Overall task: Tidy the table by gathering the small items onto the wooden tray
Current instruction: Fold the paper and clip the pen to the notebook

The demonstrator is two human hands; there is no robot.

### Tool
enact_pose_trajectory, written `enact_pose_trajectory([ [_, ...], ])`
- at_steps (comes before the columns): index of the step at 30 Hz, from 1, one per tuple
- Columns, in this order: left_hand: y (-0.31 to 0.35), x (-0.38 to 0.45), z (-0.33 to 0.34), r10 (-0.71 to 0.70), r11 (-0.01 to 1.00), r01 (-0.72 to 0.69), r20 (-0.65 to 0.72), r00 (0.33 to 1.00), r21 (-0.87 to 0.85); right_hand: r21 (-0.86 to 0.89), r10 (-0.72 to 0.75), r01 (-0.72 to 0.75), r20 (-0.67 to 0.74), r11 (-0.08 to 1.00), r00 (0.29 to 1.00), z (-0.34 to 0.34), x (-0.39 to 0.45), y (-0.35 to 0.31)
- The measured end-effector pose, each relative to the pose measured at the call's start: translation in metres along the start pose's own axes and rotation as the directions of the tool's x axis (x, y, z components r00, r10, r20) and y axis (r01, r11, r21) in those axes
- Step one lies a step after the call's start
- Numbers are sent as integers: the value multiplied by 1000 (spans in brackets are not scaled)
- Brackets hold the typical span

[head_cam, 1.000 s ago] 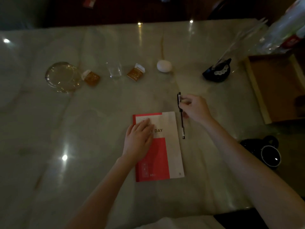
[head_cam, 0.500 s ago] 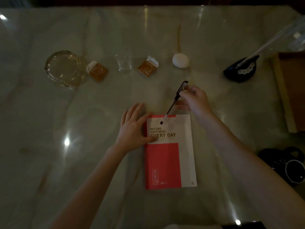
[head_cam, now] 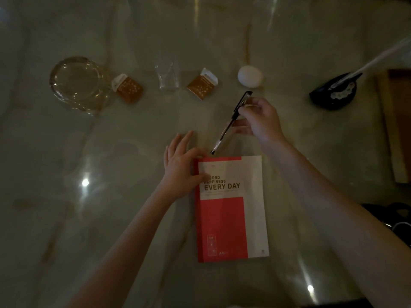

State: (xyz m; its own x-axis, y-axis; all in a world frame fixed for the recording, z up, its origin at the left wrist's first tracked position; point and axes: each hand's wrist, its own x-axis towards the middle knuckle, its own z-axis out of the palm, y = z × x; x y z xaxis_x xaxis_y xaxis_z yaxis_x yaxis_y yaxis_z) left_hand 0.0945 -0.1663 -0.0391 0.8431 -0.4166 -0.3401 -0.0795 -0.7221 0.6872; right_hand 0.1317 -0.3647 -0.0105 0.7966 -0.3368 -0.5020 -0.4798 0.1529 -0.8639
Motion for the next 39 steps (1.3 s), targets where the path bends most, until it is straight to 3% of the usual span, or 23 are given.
enact_pose_trajectory([
  [11, 9, -2, -10, -35, 977, 44, 46, 998, -209, -137, 53, -23, 225, 990, 973, 13, -3, 0],
  [16, 8, -1, -11, -68, 957, 77, 42, 997, -281, -109, 86, -53, 321, 993, 943, 16, -5, 0],
  [22, 9, -1, -9, -84, 950, 85, 18, 996, -300, -237, 119, -12, 443, 971, 889, 22, -12, 16],
  [34, 9, 0, -6, -100, 941, 89, -16, 995, -325, -426, 95, 121, 452, 897, 887, 23, -14, 23],
  [39, 8, -1, -7, -101, 942, 92, -11, 995, -323, -351, 130, 37, 440, 936, 888, 22, -11, 17],
])
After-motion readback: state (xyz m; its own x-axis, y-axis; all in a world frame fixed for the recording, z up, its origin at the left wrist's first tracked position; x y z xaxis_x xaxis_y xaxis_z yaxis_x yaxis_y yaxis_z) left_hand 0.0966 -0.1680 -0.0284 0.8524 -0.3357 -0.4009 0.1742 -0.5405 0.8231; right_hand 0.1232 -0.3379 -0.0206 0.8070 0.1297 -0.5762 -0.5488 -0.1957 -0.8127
